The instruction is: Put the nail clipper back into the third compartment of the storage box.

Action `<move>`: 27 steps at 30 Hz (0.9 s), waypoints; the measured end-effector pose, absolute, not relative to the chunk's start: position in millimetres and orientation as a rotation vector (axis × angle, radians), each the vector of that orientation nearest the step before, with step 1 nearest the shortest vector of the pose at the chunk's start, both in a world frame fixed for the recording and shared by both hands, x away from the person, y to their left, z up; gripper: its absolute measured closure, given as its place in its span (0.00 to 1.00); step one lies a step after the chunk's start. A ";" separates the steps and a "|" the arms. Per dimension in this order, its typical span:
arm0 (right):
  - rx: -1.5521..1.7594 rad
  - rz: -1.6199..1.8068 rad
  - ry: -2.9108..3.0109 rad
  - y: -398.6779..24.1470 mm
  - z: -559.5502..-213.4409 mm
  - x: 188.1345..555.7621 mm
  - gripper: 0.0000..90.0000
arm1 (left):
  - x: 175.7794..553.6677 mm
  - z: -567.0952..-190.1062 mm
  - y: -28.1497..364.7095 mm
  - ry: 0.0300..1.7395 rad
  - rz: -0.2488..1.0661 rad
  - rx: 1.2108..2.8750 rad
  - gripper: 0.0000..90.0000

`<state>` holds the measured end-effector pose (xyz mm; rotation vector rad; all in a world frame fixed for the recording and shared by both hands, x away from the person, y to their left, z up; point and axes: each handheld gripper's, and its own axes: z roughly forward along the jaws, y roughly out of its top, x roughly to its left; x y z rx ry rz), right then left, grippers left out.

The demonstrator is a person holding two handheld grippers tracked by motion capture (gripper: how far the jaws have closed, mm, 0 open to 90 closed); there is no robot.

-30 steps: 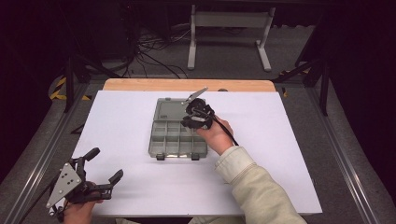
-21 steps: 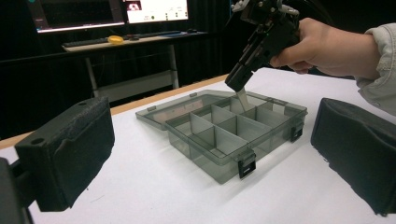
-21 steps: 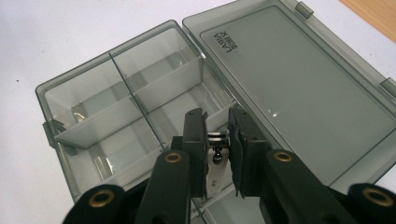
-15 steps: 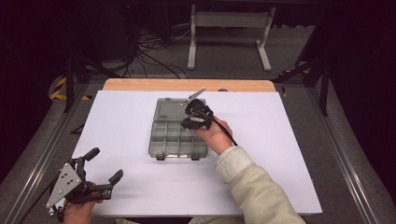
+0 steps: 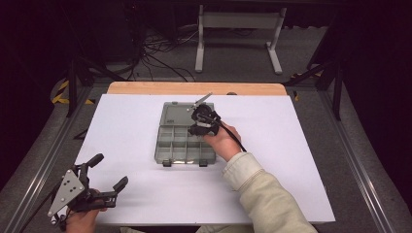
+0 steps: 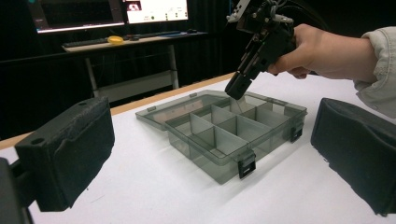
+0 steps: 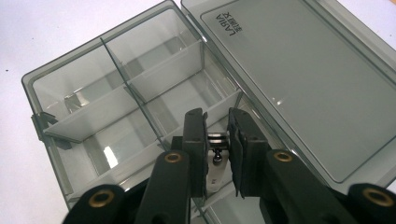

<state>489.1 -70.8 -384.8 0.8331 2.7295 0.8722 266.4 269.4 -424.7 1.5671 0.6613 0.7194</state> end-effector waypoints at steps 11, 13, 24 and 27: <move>0.840 0.869 2.744 -69.5 -387.7 490.8 0.86 | 266.3 -424.6 269.5 0.662 0.721 1.568 0.01; 0.835 0.879 2.740 -69.8 -387.4 490.8 0.72 | 266.3 -424.6 269.5 0.663 0.722 1.566 0.01; 0.833 0.940 2.660 -70.3 -378.1 485.2 0.40 | 266.5 -424.7 269.6 0.661 0.721 1.568 0.01; 0.832 0.968 2.634 -72.4 -372.3 482.0 0.30 | 266.8 -424.6 269.6 0.661 0.721 1.568 0.01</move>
